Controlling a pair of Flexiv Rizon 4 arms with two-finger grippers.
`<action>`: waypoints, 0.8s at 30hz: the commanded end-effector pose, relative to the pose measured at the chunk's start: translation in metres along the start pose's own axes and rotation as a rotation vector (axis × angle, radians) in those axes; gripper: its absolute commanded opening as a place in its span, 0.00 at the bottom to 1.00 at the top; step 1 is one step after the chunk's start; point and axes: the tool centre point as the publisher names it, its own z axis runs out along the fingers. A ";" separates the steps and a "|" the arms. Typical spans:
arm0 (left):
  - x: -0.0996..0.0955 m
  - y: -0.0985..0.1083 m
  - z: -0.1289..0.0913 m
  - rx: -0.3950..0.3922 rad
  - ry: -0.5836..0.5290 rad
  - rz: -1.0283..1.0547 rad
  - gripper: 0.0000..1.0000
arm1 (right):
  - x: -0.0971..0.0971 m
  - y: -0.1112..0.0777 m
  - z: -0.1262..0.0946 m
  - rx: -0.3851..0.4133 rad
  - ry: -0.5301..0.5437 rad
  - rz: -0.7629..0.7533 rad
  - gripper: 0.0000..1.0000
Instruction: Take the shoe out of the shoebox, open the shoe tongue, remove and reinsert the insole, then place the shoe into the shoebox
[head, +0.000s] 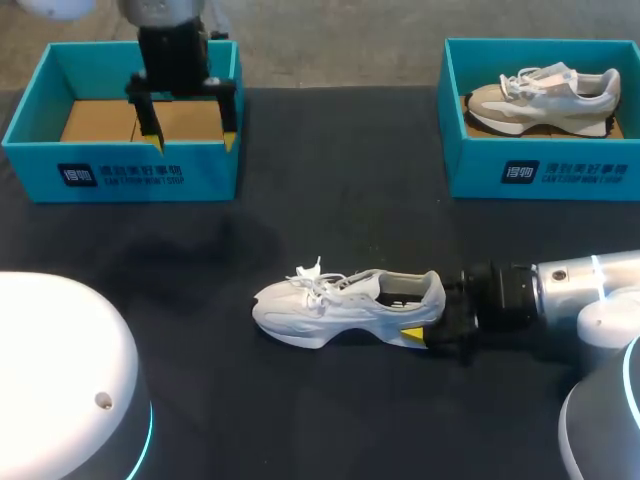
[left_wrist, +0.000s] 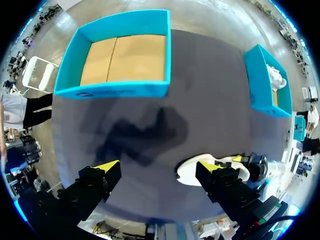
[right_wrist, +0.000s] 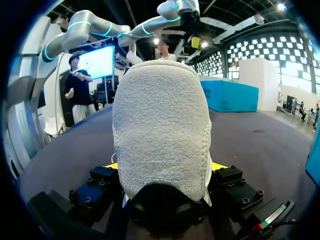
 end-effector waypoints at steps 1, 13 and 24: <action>0.022 0.031 0.007 0.114 -0.002 -0.027 1.00 | -0.001 -0.001 0.000 0.004 -0.001 0.000 0.00; 0.033 0.042 0.012 0.086 -0.046 -0.022 1.00 | -0.001 -0.001 0.000 0.004 -0.001 0.000 0.00; 0.033 0.042 0.012 0.086 -0.046 -0.022 1.00 | -0.001 -0.001 0.000 0.004 -0.001 0.000 0.00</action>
